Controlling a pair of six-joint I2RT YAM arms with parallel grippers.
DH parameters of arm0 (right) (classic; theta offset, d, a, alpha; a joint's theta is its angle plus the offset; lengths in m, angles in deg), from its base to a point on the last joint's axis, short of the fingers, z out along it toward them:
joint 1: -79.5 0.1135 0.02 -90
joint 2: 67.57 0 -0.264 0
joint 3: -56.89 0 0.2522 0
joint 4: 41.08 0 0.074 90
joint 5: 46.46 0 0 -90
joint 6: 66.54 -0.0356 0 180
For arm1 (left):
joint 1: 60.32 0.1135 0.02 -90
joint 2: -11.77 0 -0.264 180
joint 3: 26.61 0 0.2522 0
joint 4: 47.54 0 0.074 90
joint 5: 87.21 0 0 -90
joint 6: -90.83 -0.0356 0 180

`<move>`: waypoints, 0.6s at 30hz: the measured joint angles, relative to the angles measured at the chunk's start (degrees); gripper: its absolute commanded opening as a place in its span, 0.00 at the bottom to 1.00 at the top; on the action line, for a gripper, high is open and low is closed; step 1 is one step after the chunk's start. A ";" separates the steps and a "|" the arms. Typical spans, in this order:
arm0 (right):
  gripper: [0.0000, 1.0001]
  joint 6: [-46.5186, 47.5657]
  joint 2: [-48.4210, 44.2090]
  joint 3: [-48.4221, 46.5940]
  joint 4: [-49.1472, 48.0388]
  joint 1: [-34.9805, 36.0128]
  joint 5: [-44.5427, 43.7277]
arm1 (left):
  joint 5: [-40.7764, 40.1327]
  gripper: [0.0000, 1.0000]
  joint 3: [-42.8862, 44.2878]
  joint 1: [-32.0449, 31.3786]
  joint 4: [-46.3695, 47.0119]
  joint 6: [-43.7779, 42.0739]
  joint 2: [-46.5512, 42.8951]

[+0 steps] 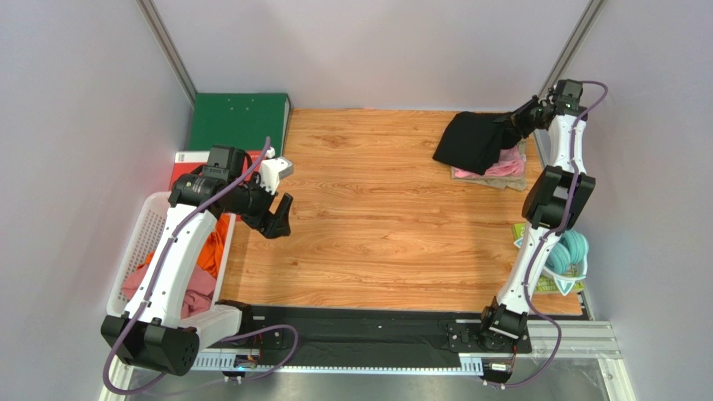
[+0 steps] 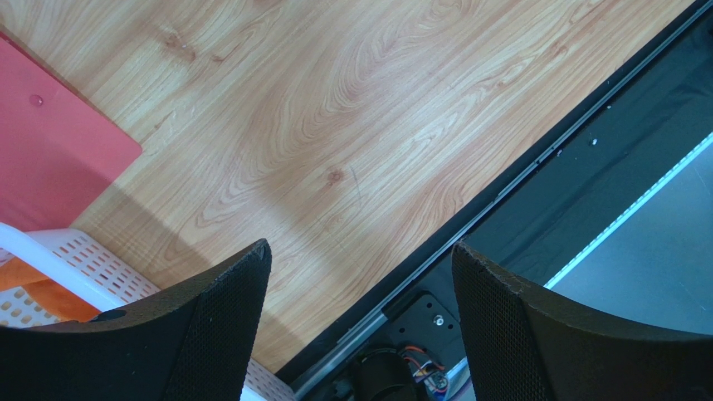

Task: Fold and stack the t-shirts
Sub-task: Put the neatly folded tshirt into the corner of the board with the right arm

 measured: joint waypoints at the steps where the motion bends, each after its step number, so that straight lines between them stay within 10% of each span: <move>1: 0.00 0.55 1.64 -2.71 1.73 -0.07 0.42 | -0.02 0.85 0.00 0.00 0.00 0.02 0.00; 6: 0.02 3.04 6.93 -11.19 8.20 -0.48 -0.02 | -0.04 0.85 0.00 0.00 -0.42 -0.09 0.00; 8: 0.36 3.69 7.13 -10.69 11.04 -0.87 -3.06 | -0.15 0.85 0.00 0.00 -0.52 -0.24 0.00; 14: 1.00 4.35 7.13 -2.75 16.70 -2.99 -11.78 | 0.07 0.85 0.22 0.00 -0.66 -0.28 0.04; 18: 1.00 4.26 6.32 -2.16 18.95 -3.45 -16.26 | 0.11 0.85 0.85 0.00 -0.92 -0.37 0.07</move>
